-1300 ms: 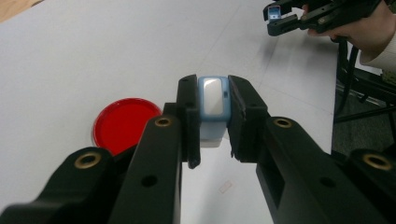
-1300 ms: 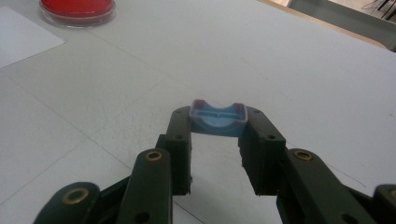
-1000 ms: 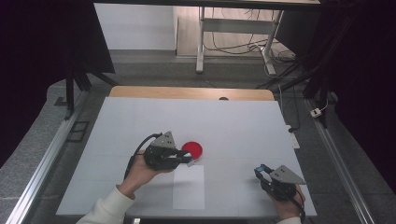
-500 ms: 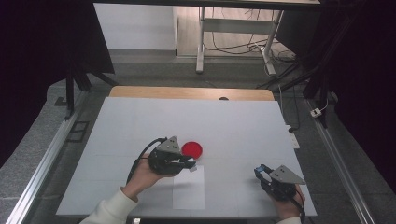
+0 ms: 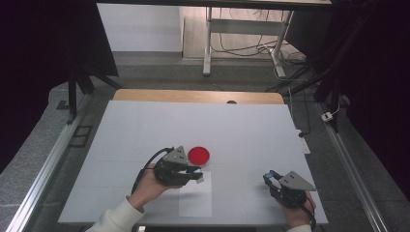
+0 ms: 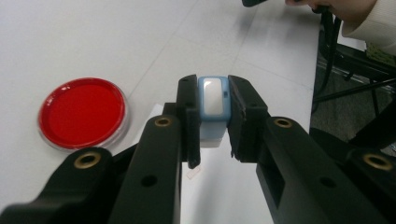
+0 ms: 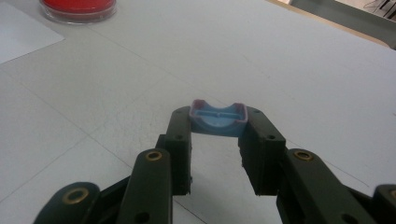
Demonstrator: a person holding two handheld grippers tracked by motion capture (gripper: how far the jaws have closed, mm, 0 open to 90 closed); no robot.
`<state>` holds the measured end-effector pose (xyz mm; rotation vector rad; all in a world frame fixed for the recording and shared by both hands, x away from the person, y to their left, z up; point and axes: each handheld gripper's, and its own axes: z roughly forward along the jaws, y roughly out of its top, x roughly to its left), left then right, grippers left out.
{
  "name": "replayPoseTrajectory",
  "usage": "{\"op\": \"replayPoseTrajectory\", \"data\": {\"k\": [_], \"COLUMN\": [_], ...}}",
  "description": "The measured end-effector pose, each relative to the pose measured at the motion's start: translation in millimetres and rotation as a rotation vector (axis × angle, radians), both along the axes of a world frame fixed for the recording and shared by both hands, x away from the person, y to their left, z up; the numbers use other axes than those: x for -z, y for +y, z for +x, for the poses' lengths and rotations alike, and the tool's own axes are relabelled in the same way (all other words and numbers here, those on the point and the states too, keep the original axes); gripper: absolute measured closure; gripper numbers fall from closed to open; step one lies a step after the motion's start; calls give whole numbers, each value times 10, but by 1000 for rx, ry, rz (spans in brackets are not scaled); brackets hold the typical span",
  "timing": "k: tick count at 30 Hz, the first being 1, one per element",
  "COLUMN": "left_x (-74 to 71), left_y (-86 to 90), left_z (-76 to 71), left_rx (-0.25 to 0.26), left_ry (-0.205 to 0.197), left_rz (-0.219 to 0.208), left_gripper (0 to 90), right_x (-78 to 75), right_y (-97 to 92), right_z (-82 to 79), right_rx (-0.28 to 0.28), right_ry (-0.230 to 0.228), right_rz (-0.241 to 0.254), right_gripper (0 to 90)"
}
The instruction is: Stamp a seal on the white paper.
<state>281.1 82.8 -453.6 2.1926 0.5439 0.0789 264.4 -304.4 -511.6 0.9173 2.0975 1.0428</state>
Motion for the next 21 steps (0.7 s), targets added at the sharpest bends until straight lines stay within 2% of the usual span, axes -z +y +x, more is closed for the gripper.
{"op": "replayPoseTrajectory", "data": {"k": [12, 21], "left_x": [122, 229], "left_y": [39, 49], "left_z": [-62, -48], "left_rx": [-10, -21], "left_ry": [19, 21], "left_rz": [17, 40], "left_gripper": [750, 750], "right_x": [1, 6], "right_y": [3, 10], "right_z": [0, 2], "right_rx": [1, -2], "right_ry": [2, 5], "right_rz": [-4, -3], "right_gripper": [649, 649]}}
